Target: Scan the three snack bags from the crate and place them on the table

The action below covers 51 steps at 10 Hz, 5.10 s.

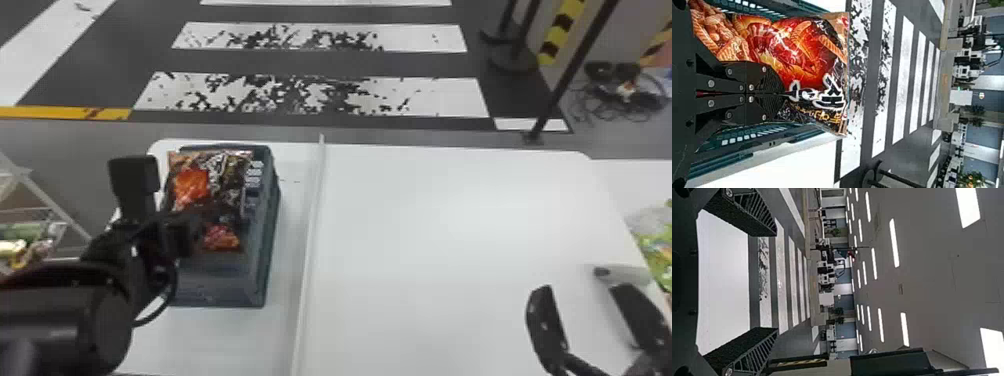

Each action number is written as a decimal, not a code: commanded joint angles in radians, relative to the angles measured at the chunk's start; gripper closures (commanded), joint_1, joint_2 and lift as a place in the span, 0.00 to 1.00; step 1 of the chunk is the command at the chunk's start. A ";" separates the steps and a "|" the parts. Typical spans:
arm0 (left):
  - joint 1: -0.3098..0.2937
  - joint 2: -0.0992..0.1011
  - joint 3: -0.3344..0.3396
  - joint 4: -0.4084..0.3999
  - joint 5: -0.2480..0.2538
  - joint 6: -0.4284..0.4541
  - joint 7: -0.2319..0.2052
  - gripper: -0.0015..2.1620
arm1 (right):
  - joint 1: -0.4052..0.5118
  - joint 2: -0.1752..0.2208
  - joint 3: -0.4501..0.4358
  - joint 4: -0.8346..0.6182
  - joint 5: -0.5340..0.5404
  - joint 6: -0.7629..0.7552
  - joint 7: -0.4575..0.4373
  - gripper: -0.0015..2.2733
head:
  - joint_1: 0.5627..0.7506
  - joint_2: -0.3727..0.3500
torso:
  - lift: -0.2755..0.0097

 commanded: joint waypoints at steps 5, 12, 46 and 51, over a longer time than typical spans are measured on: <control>0.112 -0.001 -0.019 -0.219 -0.028 -0.091 0.024 0.98 | -0.005 0.000 -0.001 0.009 -0.005 -0.029 0.000 0.03 | 0.70 0.53 | 0.84; 0.055 -0.001 -0.316 -0.236 -0.129 -0.088 0.009 0.98 | -0.011 0.000 -0.054 -0.026 -0.037 -0.017 -0.001 0.03 | 0.70 0.30 | 0.84; 0.417 -0.004 -0.253 0.017 -0.067 -0.830 0.019 0.03 | 0.009 0.058 -0.186 -0.239 -0.117 0.628 0.304 0.04 | 0.70 0.13 | 0.84; 0.540 -0.003 -0.158 -0.041 -0.014 -0.922 -0.027 0.03 | -0.004 0.055 -0.017 -0.138 0.087 0.624 0.299 0.04 | 0.70 0.48 | 0.84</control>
